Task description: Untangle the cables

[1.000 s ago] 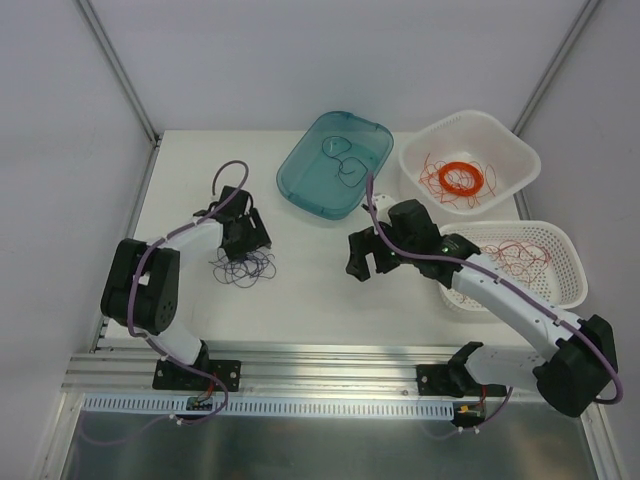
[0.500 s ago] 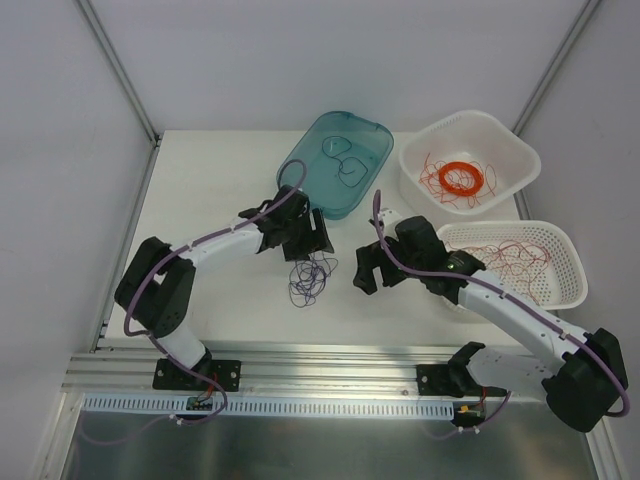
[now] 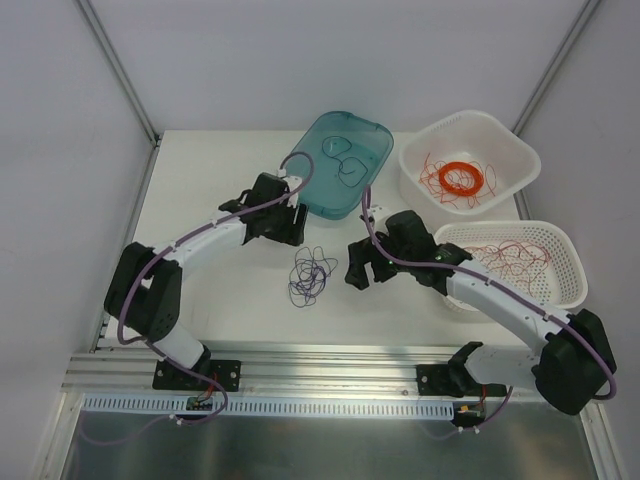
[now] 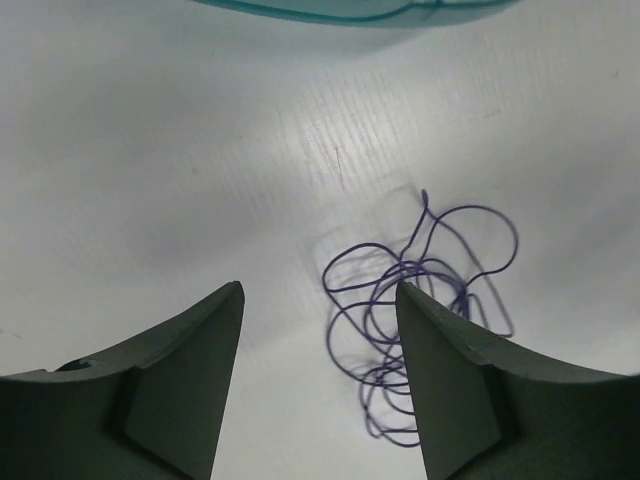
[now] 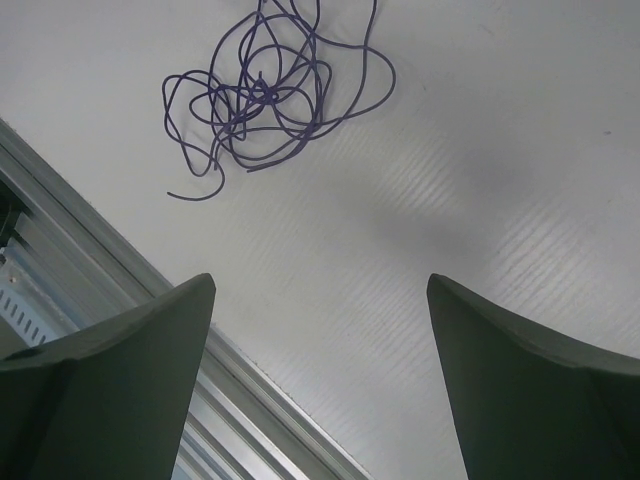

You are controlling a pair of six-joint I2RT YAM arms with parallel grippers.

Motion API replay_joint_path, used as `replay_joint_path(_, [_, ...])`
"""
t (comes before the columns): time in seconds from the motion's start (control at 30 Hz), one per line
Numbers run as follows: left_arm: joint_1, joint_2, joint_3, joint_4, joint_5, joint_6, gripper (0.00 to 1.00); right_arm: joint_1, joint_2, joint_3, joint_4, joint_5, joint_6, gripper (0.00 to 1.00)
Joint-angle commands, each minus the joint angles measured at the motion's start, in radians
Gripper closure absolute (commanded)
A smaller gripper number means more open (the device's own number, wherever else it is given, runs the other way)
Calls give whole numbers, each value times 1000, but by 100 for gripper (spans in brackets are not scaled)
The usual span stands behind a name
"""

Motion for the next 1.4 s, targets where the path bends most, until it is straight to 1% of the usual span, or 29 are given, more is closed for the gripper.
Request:
replay_joint_path(0.0, [2, 52, 42, -13, 52, 373, 39, 0, 27, 65, 54, -56, -11, 9])
replay_joint_path(0.07, [11, 89, 52, -13, 91, 428, 41, 2, 38, 72, 56, -60, -12, 9])
replay_joint_path(0.1, [14, 100, 63, -12, 139, 465, 42, 2, 46, 76, 57, -64, -10, 9])
replay_joint_path(0.23, [19, 153, 103, -12, 200, 510, 45, 0, 64, 85, 65, -67, -2, 9])
replay_joint_path(0.3, [17, 187, 124, -13, 219, 514, 48, 2, 71, 90, 65, -76, -1, 9])
replay_joint_path(0.37, [19, 209, 127, -13, 268, 517, 51, 0, 78, 92, 65, -78, 7, 9])
replay_joint_path(0.43, [19, 221, 124, -13, 318, 514, 52, 0, 80, 88, 71, -78, 13, 9])
replay_joint_path(0.57, [17, 215, 97, -13, 372, 510, 54, 2, 89, 88, 77, -80, 28, 10])
replay_joint_path(0.73, [19, 186, 57, -15, 386, 501, 54, 2, 94, 85, 83, -86, 39, 10])
replay_joint_path(0.87, [14, 192, 51, -18, 403, 475, 55, 3, 107, 82, 96, -99, 39, 10])
replay_joint_path(0.97, [14, 207, 60, -18, 391, 418, 61, 5, 118, 79, 120, -107, 74, 10])
replay_joint_path(1.0, [14, 212, 63, -17, 391, 400, 67, 8, 123, 78, 129, -104, 82, 10])
replay_joint_path(1.1, [9, 227, 75, -18, 394, 329, 76, 20, 147, 73, 166, -106, 113, 10])
replay_joint_path(1.13, [8, 230, 77, -17, 389, 315, 86, 23, 168, 75, 177, -104, 120, 10])
replay_joint_path(1.2, [3, 227, 77, -15, 389, 274, 97, 39, 195, 76, 206, -90, 156, 10])
replay_joint_path(1.23, [2, 218, 75, -17, 383, 258, 100, 45, 221, 82, 212, -81, 165, 10])
replay_joint_path(1.3, [-1, 201, 66, -12, 384, 223, 100, 65, 245, 88, 226, -51, 197, 10])
replay_joint_path(1.33, [-3, 180, 54, -9, 372, 167, 100, 69, 255, 93, 229, -38, 211, 10])
replay_joint_path(1.37, [-4, 167, 46, -1, 363, 146, 100, 80, 279, 93, 240, -17, 235, 10])
